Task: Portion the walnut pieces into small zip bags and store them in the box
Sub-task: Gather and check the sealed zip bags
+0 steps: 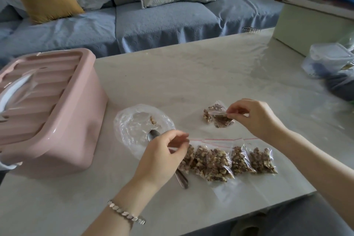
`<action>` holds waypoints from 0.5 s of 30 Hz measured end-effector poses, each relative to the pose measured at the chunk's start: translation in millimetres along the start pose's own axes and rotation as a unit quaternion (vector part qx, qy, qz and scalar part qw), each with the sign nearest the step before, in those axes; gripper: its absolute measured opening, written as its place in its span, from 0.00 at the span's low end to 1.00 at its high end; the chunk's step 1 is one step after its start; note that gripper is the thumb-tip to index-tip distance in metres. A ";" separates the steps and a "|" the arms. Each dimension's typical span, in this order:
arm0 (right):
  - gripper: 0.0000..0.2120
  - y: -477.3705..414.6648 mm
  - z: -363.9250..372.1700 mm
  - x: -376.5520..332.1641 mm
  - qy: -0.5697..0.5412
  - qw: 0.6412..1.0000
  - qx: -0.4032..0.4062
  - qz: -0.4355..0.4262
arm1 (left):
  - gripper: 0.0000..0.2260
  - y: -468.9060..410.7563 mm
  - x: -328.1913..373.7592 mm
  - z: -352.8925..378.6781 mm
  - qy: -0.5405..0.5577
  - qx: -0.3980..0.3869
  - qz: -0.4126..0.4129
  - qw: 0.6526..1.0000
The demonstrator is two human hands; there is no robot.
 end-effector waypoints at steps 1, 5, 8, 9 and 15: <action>0.05 6.7 -3.7 -10.2 -0.017 0.999 0.013 -0.032 | 0.13 -2.2 3.4 0.2 0.009 0.001 0.012 1.000; 0.10 32.4 -6.6 -52.5 -0.126 0.988 -0.003 -0.090 | 0.21 -7.6 19.4 0.1 0.100 -0.026 0.016 0.994; 0.13 48.0 0.5 -76.1 -0.166 0.980 -0.039 -0.101 | 0.10 -6.8 27.5 -3.0 0.179 -0.007 0.012 0.984; 0.14 51.5 3.7 -80.3 -0.175 0.978 -0.047 -0.100 | 0.08 -5.2 30.3 -5.3 0.187 0.002 0.016 0.982; 0.06 58.6 15.0 -88.6 -0.243 0.962 -0.119 0.024 | 0.08 6.8 25.0 -16.7 0.238 0.026 -0.016 0.971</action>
Point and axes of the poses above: each hand's wrist, its own y-axis away from the middle knuckle, its own z-axis out of the palm, x = y × z, the point moved 1 cm from there along -y, towards the middle knuckle, and after that the axes turned 8 degrees about z, right-handed, at the moved point
